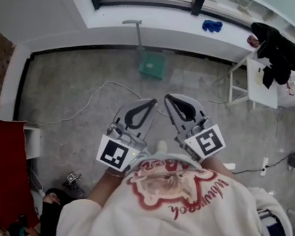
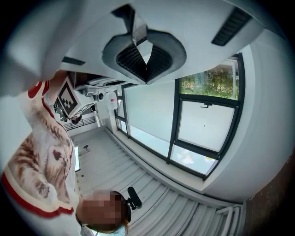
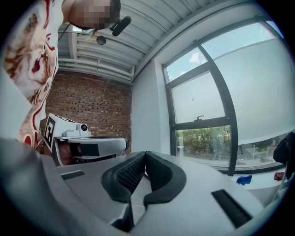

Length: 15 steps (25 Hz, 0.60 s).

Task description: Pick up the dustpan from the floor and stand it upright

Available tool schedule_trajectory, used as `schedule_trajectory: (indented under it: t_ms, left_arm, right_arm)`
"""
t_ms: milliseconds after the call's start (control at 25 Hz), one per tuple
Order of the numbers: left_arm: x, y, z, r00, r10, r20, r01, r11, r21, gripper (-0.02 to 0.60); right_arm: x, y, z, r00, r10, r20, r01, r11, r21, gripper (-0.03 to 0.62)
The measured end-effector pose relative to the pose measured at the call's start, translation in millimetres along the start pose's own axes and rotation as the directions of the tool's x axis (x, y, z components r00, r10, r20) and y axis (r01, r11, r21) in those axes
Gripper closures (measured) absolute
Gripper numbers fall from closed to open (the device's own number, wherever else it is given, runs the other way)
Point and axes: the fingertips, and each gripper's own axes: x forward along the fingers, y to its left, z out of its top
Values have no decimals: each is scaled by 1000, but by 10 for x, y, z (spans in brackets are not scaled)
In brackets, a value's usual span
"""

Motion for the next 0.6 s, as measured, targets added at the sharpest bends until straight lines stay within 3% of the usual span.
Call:
schedule_trajectory:
  t_ms: [120,240,600]
  left_arm:
    - [18,-15,9,1000,2,3,-2,1000,0,561]
    - [11,1,-6,1000,4,-3,-4,1000,-6,563]
    - [109,27,-6,1000,11,-6,-11,1000,16,563]
  right_arm:
    - [-47,-19,-79,999,2,-54,-2,1000,2,569]
    - [-26,-12,-26,1000,10,0,-10,1000,5,569]
    - [-32,-134,-132,998,33,-48,-34,999,-30,569]
